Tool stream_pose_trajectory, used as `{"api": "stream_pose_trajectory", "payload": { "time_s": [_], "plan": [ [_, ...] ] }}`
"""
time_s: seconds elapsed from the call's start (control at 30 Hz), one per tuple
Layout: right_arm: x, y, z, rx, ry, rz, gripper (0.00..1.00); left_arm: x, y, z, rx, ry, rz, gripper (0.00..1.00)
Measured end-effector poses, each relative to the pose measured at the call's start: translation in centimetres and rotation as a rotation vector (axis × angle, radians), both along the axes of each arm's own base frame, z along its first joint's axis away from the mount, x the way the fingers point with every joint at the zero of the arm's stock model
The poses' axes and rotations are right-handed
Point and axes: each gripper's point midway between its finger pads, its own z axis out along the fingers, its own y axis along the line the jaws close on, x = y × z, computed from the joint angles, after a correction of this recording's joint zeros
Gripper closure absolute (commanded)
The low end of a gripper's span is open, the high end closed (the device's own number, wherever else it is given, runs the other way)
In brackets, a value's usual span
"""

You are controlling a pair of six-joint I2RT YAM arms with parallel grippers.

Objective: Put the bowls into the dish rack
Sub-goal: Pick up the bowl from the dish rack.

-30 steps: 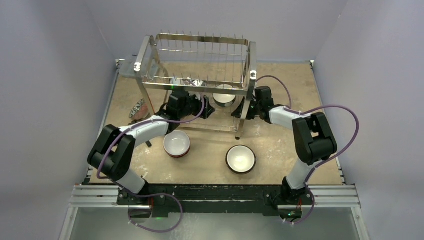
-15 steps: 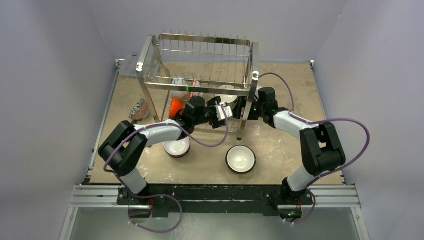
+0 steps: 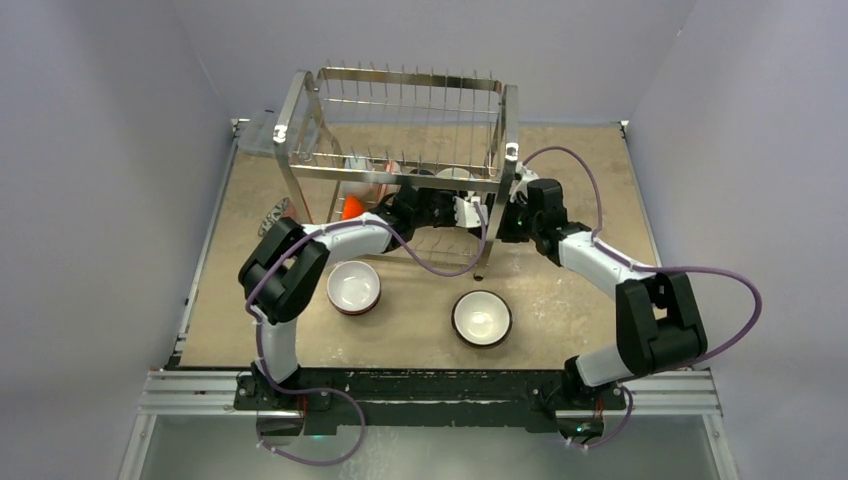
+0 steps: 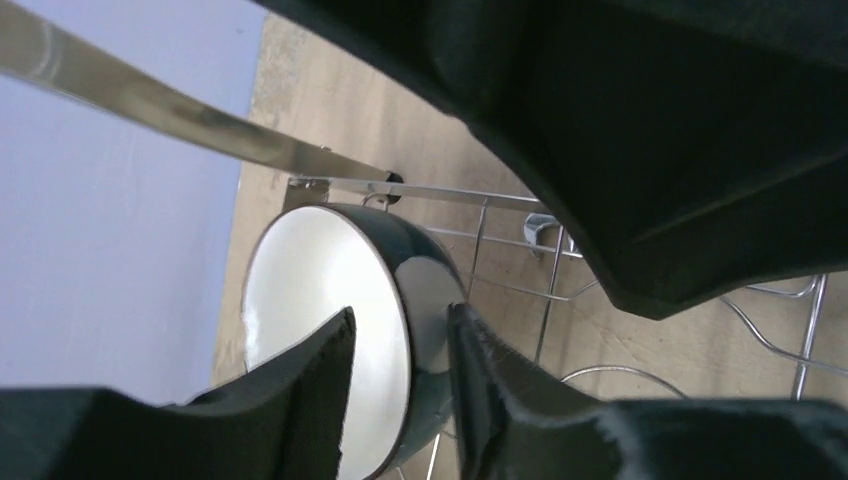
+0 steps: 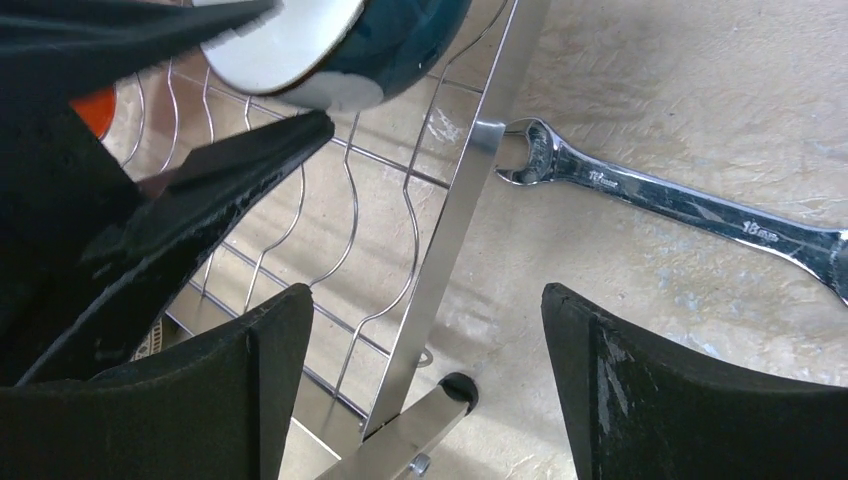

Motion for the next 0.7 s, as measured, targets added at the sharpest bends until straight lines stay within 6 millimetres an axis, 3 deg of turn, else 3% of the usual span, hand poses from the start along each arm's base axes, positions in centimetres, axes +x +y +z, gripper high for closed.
{"api": "stream_pose_trajectory", "payload": {
  "time_s": [0.13, 0.27, 0.43, 0.53, 0.7],
  "plan": [
    [0.0, -0.5, 0.8, -0.005, -0.018, -0.017, 0.14, 0.0, 0.0, -1.0, 0.056, 0.01, -0.018, 0.8],
    [0.1, -0.6, 1.5, -0.005, -0.038, -0.023, 0.14, -0.5, 0.5, -2.1, 0.09, 0.043, -0.028, 1.0],
    [0.0, -0.8, 1.6, -0.005, -0.038, -0.026, 0.14, -1.9, 1.0, -3.7, 0.131, 0.124, -0.048, 1.0],
    [0.0, -0.8, 1.6, -0.005, -0.038, -0.026, 0.14, -2.5, 1.0, -3.2, 0.091, 0.15, -0.036, 1.0],
    [0.0, -0.8, 2.3, 0.003, -0.055, -0.028, 0.12, -6.1, 2.8, -1.6, -0.057, 0.241, 0.028, 1.0]
  ]
}}
